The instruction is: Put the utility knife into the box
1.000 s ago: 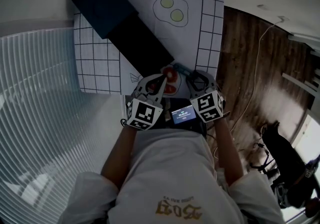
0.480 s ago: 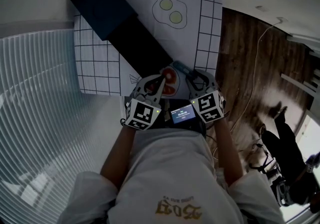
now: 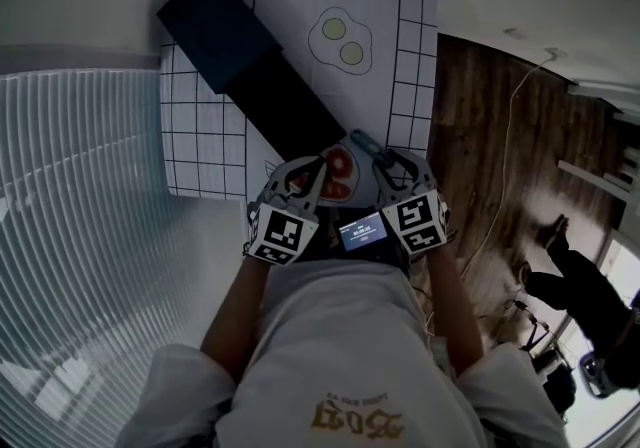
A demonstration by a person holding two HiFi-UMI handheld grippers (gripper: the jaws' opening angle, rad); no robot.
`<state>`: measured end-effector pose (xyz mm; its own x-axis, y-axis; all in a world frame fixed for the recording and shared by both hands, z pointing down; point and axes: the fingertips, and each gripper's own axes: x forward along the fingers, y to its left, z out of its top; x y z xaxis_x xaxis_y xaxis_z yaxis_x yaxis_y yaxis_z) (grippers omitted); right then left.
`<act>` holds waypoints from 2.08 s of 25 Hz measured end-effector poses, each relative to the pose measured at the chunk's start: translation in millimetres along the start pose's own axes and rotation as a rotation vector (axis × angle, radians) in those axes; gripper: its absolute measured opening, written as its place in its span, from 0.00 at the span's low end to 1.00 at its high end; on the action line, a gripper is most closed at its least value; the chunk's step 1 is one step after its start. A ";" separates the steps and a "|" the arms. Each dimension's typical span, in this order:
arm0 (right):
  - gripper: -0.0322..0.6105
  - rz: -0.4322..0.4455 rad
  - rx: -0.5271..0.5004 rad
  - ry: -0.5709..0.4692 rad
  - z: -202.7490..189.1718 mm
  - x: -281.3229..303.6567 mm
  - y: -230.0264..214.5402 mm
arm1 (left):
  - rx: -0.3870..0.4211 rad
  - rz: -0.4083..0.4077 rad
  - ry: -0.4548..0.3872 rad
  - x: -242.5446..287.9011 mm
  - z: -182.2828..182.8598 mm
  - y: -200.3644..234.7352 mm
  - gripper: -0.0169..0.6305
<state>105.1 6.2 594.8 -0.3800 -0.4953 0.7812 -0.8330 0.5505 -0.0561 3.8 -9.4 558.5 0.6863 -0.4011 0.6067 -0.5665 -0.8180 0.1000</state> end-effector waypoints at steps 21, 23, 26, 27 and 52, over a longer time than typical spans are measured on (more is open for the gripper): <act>0.26 -0.026 0.014 -0.125 45.0 -30.0 10.6 | 0.051 0.048 -0.063 -23.8 27.9 8.4 0.04; 0.26 -0.024 0.004 -0.134 51.4 -31.3 12.6 | 0.057 0.058 -0.070 -27.3 31.3 12.1 0.04; 0.26 -0.026 -0.016 -0.155 64.1 -33.2 11.7 | 0.063 0.074 -0.083 -30.2 37.6 18.7 0.04; 0.26 -0.028 -0.023 -0.161 68.5 -34.0 11.1 | 0.065 0.078 -0.087 -30.9 39.9 20.8 0.04; 0.26 0.019 -0.117 -0.226 120.5 -29.4 31.6 | 0.080 0.157 -0.113 -55.1 55.5 52.4 0.04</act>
<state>41.4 -42.9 495.1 -0.4862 -0.6149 0.6209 -0.7777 0.6285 0.0134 -38.4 -53.0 486.5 0.6422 -0.5663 0.5167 -0.6353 -0.7703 -0.0547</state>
